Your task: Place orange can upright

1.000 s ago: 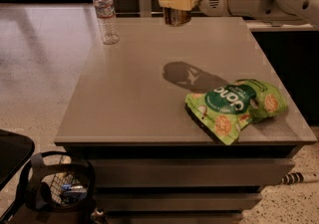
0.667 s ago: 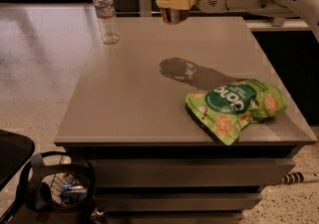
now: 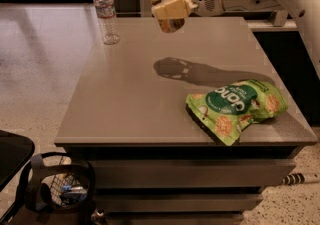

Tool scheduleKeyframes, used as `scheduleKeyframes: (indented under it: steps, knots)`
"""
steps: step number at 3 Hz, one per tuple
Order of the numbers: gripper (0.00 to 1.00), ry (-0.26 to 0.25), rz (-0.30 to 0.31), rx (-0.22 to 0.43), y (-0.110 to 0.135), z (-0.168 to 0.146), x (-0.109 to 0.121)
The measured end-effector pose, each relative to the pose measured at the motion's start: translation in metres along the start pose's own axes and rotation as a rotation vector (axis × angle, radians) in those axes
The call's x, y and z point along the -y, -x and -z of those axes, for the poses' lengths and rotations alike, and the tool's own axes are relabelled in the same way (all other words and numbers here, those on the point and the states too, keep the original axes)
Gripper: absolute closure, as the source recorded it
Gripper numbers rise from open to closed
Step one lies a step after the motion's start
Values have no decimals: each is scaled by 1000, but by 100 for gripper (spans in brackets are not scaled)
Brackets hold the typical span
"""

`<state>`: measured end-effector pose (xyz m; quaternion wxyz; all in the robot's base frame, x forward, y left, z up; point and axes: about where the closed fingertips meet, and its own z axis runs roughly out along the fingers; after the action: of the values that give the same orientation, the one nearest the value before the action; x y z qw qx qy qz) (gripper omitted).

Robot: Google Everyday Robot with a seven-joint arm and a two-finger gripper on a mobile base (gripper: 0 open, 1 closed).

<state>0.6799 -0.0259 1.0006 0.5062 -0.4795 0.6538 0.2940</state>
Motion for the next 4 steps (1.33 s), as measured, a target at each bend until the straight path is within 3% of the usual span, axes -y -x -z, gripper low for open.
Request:
scheduleKeyframes:
  steps: [2, 4]
  knots:
    - [100, 50, -5, 29, -62, -23, -19]
    - [100, 77, -47, 52, -101, -45, -25]
